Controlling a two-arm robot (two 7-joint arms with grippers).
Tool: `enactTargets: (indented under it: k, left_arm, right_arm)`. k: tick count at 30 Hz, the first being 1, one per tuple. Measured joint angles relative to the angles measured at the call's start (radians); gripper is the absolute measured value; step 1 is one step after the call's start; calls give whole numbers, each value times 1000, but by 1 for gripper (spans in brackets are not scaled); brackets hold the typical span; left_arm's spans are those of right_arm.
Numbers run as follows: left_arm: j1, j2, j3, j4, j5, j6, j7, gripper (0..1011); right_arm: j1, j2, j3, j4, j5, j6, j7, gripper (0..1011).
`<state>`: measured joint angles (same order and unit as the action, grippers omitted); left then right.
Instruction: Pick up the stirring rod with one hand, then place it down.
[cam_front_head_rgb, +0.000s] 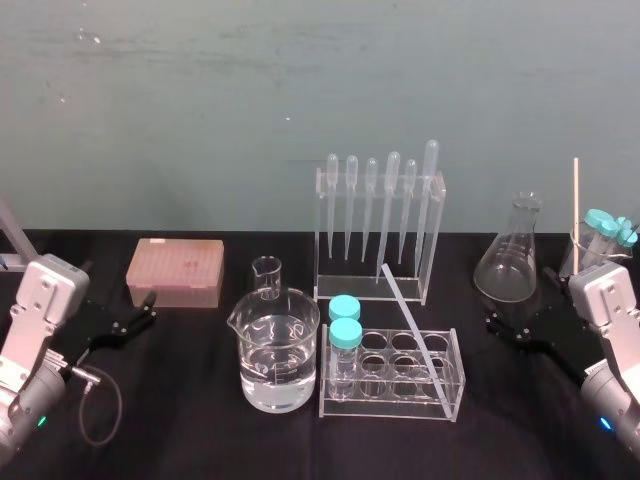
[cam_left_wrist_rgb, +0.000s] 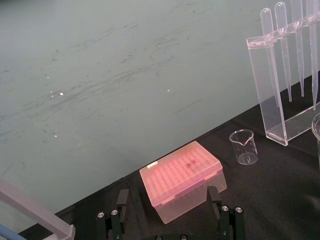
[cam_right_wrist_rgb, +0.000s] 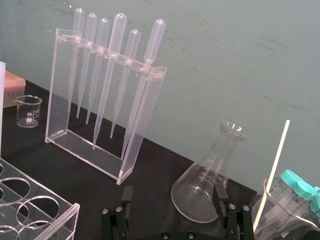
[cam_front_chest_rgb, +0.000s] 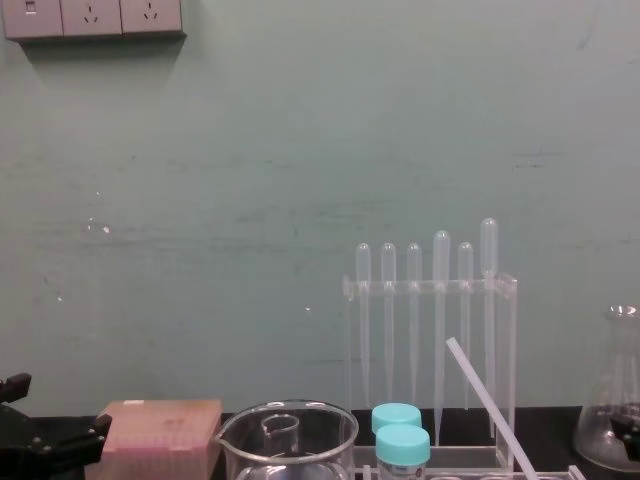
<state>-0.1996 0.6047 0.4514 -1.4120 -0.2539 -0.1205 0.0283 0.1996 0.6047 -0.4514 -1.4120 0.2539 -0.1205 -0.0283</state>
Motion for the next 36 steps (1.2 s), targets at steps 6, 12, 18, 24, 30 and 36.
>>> enactTargets:
  k: [6, 12, 18, 24, 30, 36]
  left_arm:
    - [0, 0, 0, 0, 0, 0, 0, 1000]
    - [0, 0, 0, 0, 0, 0, 0, 1000]
    - [0, 0, 0, 0, 0, 0, 0, 1000]
    - [0, 0, 0, 0, 0, 0, 0, 1000]
    - [0, 0, 0, 0, 0, 0, 0, 1000]
    - [0, 0, 0, 0, 0, 0, 0, 1000]
  right_arm:
    - [0, 0, 0, 0, 0, 0, 0, 1003]
    - [0, 0, 0, 0, 0, 0, 0, 1003]
    - [0, 0, 0, 0, 0, 0, 0, 1003]
    - [0, 0, 0, 0, 0, 0, 0, 1003]
    - [0, 0, 0, 0, 0, 0, 0, 1003]
    - [0, 0, 0, 0, 0, 0, 0, 1003]
